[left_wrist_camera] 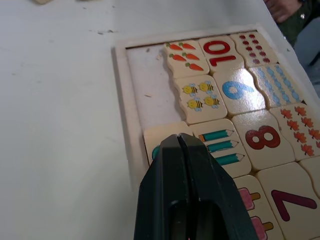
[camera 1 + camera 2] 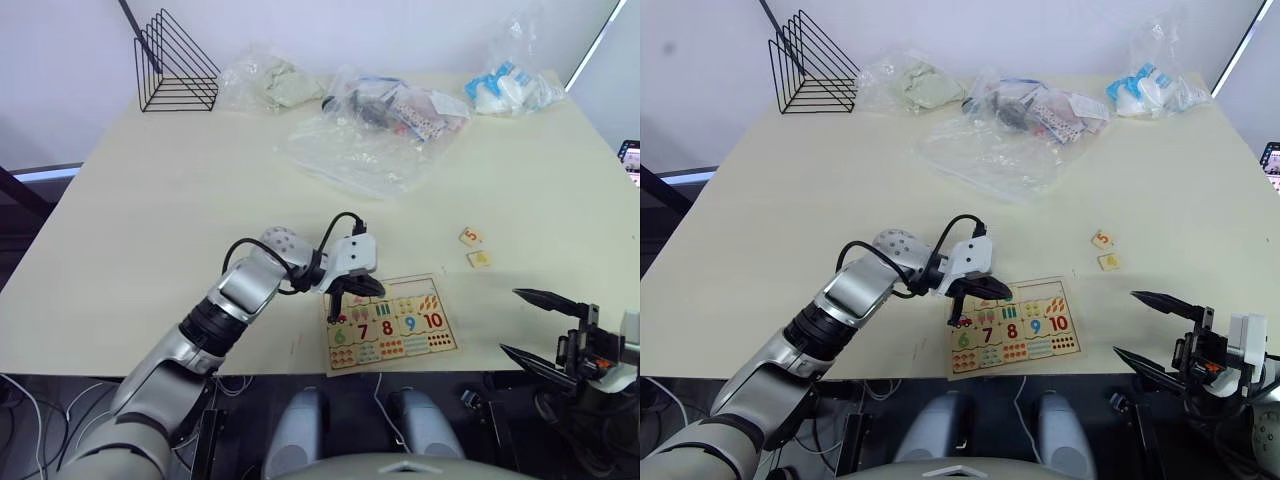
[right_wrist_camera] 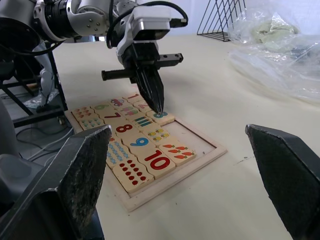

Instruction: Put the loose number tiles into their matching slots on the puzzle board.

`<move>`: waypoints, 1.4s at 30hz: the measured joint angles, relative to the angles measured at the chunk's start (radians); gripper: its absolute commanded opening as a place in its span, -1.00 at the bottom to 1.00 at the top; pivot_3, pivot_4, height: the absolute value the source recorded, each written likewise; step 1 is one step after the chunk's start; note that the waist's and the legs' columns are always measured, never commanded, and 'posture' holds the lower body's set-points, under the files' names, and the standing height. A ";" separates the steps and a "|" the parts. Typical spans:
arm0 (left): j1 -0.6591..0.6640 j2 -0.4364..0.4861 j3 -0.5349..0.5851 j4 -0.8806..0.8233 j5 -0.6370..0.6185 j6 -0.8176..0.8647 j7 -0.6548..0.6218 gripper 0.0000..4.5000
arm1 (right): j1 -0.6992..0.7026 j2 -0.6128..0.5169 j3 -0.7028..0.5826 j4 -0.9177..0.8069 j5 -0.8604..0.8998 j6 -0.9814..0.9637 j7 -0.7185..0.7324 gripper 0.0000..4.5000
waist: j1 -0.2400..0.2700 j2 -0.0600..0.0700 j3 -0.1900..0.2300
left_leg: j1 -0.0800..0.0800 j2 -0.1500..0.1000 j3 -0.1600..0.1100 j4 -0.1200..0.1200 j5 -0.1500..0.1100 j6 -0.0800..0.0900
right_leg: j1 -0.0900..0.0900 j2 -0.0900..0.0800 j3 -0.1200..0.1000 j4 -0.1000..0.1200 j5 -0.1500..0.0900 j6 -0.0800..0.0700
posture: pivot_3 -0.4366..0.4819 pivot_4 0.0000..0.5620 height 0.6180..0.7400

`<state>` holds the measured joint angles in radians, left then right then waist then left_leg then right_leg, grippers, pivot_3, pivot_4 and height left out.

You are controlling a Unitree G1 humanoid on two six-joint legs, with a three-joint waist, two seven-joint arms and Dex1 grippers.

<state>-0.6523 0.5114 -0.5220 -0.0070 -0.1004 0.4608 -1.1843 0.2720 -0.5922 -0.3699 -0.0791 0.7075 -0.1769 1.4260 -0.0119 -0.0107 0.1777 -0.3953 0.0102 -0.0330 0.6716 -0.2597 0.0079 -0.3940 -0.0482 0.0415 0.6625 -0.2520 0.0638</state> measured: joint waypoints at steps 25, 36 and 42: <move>0.079 -0.045 0.219 -0.026 -0.115 0.002 0.065 -1.00 | 0.006 0.022 -0.001 -0.002 -0.045 0.020 -0.189 1.00 | -0.001 0.000 0.000 | 0.000 0.000 0.000 0.000 0.000 0.000 | 0.000 0.000 0.000 0.000 0.000 0.000 | -0.05 -0.47 1.00; 0.238 -0.032 0.452 -0.046 -0.236 -0.095 0.131 -1.00 | 0.011 0.022 -0.028 -0.002 -0.112 0.044 -0.360 1.00 | 0.000 0.000 0.000 | -0.002 0.000 0.002 0.000 0.002 0.003 | 0.001 0.001 0.001 0.001 0.000 0.000 | -0.05 -0.47 1.00; 0.386 0.010 0.599 -0.055 -0.291 -0.131 0.166 0.14 | 0.027 0.023 -0.078 0.029 -0.148 0.034 -0.430 1.00 | -0.003 0.001 0.000 | -0.002 0.001 0.010 -0.001 0.004 0.007 | 0.002 0.003 0.003 0.000 -0.001 -0.002 | -0.05 -0.47 1.00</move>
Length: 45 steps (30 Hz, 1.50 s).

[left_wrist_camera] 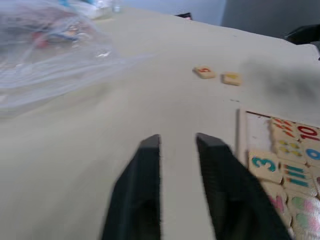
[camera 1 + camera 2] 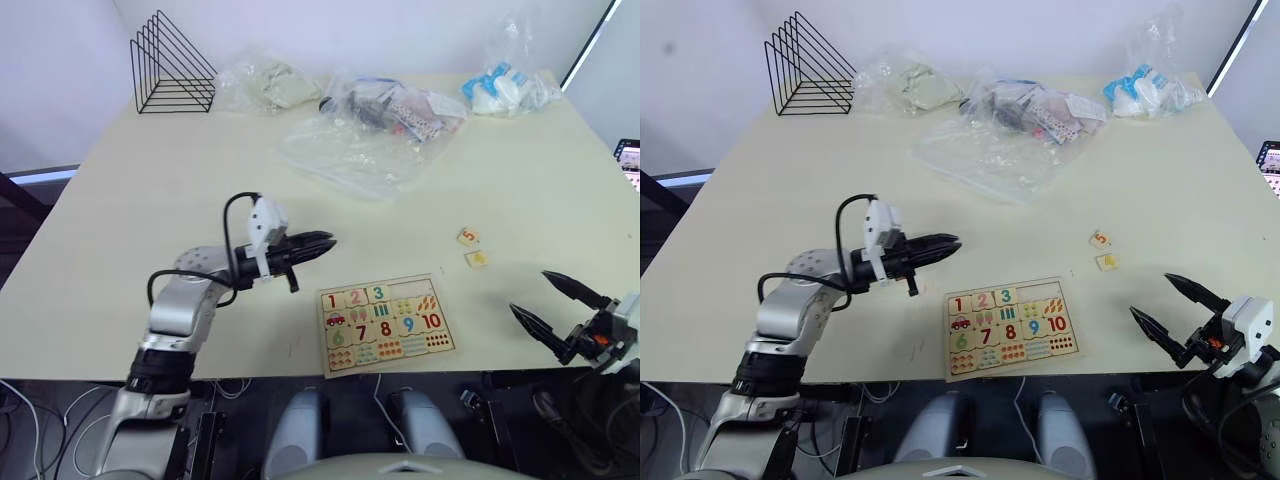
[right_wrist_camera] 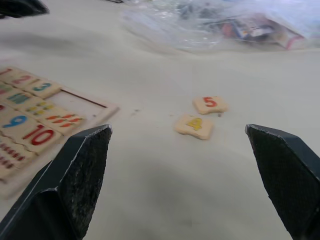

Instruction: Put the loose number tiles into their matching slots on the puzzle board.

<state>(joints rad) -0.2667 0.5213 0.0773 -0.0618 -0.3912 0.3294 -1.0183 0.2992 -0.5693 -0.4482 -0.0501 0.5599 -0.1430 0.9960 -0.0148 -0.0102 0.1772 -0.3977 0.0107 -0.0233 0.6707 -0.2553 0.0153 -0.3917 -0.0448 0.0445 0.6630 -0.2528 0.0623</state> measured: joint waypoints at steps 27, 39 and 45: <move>0.585 0.018 0.323 -0.159 -0.083 -0.179 0.123 0.97 | -0.008 0.006 -0.026 0.212 -0.001 -0.065 0.112 1.00 | 0.002 -0.001 -0.002 | 0.002 0.007 0.012 -0.001 0.001 0.002 | -0.001 -0.001 0.005 -0.001 -0.002 -0.004 | -0.05 -0.47 1.00; 0.579 0.023 0.344 -0.158 -0.103 -0.201 0.117 0.97 | -0.020 0.016 -0.032 0.202 0.002 -0.066 0.092 1.00 | 0.003 -0.002 -0.002 | 0.001 0.007 0.015 -0.001 0.001 0.002 | -0.002 0.000 0.006 -0.001 -0.002 -0.004 | -0.05 -0.47 1.00; 0.558 0.031 0.343 -0.149 -0.104 -0.201 0.105 0.97 | -0.001 0.027 -0.032 0.191 0.002 -0.070 0.089 1.00 | 0.002 -0.002 -0.003 | 0.001 0.007 0.015 -0.001 0.001 0.002 | -0.002 0.000 0.006 -0.001 -0.002 -0.004 | -0.05 -0.47 1.00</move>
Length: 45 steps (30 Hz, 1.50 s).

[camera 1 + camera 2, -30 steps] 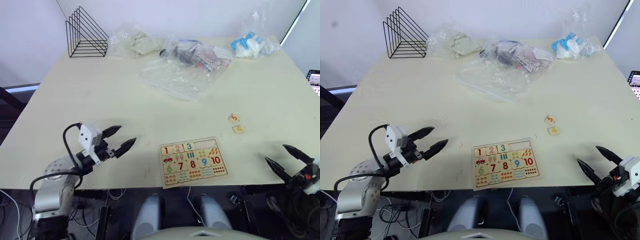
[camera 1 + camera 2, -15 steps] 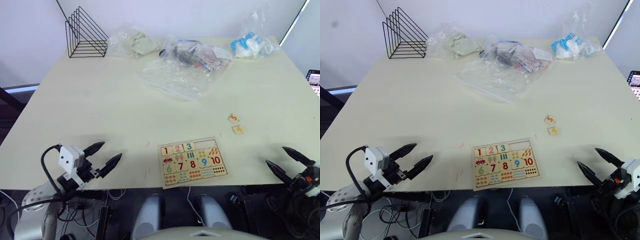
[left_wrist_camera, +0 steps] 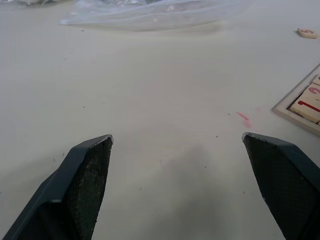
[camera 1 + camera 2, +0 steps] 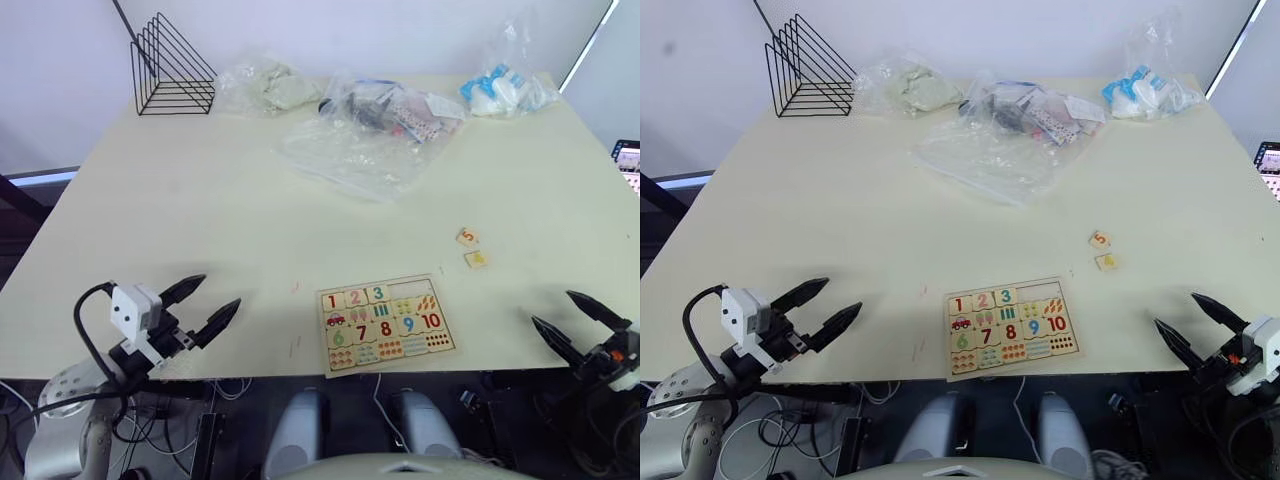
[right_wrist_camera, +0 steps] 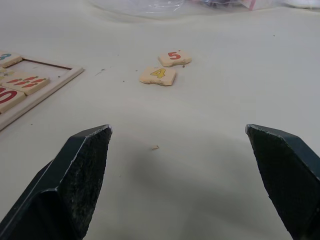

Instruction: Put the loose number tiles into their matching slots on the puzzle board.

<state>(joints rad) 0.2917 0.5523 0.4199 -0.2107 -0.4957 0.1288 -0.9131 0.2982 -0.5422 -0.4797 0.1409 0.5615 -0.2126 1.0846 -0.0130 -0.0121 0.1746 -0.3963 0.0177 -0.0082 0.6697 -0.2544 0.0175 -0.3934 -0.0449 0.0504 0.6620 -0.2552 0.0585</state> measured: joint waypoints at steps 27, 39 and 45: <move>-0.018 0.005 -0.018 0.026 -0.007 -0.009 -0.038 0.97 | -0.003 0.013 0.007 -0.058 -0.002 -0.005 -0.039 1.00 | 0.000 0.000 0.000 | 0.000 0.000 0.000 0.000 0.000 0.000 | -0.001 0.000 0.002 0.000 0.000 0.000 | -0.05 -0.47 1.00; -0.090 0.064 -0.039 0.068 -0.011 -0.043 -0.122 0.97 | -0.022 0.024 0.055 -0.187 -0.024 0.092 -0.175 1.00 | 0.000 -0.001 0.000 | 0.000 0.000 0.000 0.000 0.000 0.000 | -0.001 0.000 0.002 0.000 0.000 0.000 | -0.05 -0.47 1.00; -0.125 0.118 -0.069 0.113 -0.018 -0.056 -0.237 0.97 | -0.049 0.040 0.114 -0.283 -0.055 0.214 -0.315 1.00 | 0.000 -0.001 0.000 | 0.000 0.001 0.000 0.000 0.000 0.000 | -0.001 0.001 0.002 0.000 0.000 0.000 | -0.05 -0.47 1.00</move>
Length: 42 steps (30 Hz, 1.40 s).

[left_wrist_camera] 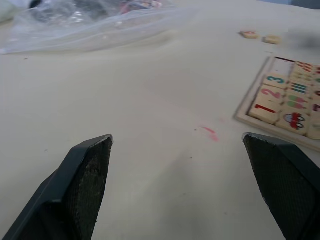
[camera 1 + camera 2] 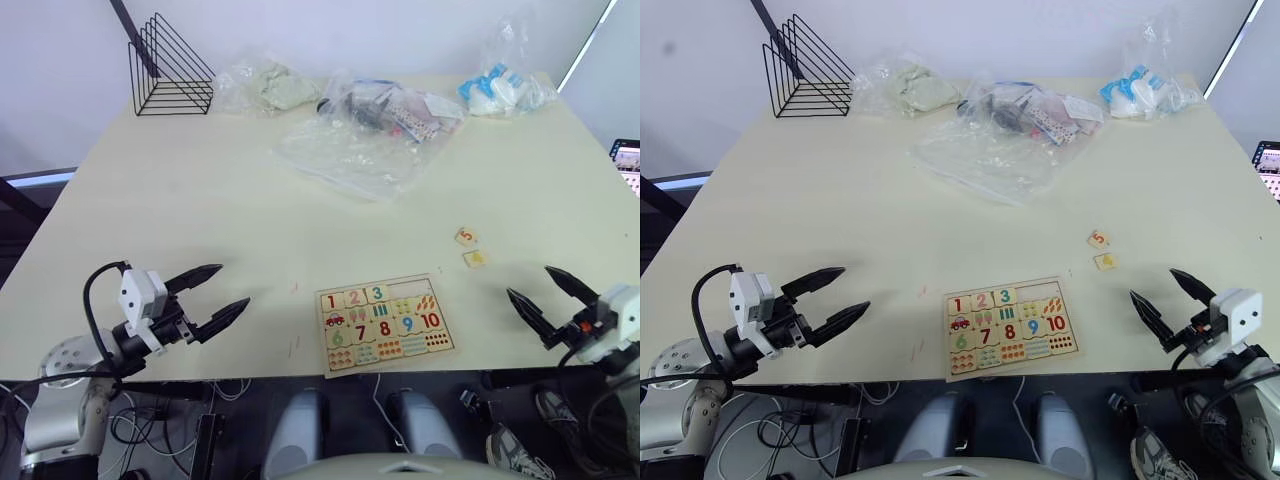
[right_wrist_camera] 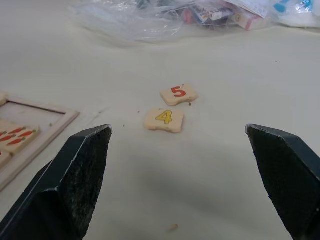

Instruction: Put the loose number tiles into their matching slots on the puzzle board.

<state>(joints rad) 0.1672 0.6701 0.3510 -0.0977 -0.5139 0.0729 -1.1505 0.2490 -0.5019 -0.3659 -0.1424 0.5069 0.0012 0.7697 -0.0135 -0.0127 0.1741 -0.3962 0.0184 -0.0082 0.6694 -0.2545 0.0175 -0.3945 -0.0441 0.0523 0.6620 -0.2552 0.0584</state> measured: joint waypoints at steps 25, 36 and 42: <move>-0.210 0.110 -0.118 0.240 -0.007 -0.173 -0.423 0.97 | -0.265 0.076 0.202 -0.060 -0.160 0.448 -0.390 1.00 | -0.002 0.000 0.000 | -0.002 0.002 0.001 0.000 0.000 0.000 | -0.002 0.003 0.000 0.000 0.000 0.000 | -0.05 -0.47 1.00; -0.221 0.128 -0.127 0.250 -0.040 -0.187 -0.429 1.00 | -0.274 0.107 0.210 -0.076 -0.190 0.490 -0.438 -0.15 | -0.003 0.000 0.000 | -0.002 0.003 0.001 0.000 0.000 0.000 | -0.003 0.005 0.001 0.000 0.000 0.000 | -0.05 -0.47 1.00; -0.221 0.137 -0.143 0.251 -0.045 -0.194 -0.429 1.00 | -0.260 0.117 0.209 -0.095 -0.190 0.492 -0.443 -0.33 | -0.003 -0.001 0.000 | -0.002 0.003 0.000 0.000 0.000 0.000 | -0.003 0.005 0.001 0.000 0.000 0.000 | -0.05 -0.47 1.00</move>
<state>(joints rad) -0.0534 0.8073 0.2077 0.1530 -0.5594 -0.1212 -1.5797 -0.0114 -0.3849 -0.1568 -0.2377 0.3173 0.4932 0.3271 -0.0169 -0.0133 0.1739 -0.3984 0.0219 -0.0077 0.6691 -0.2545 0.0175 -0.3972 -0.0390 0.0532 0.6622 -0.2549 0.0584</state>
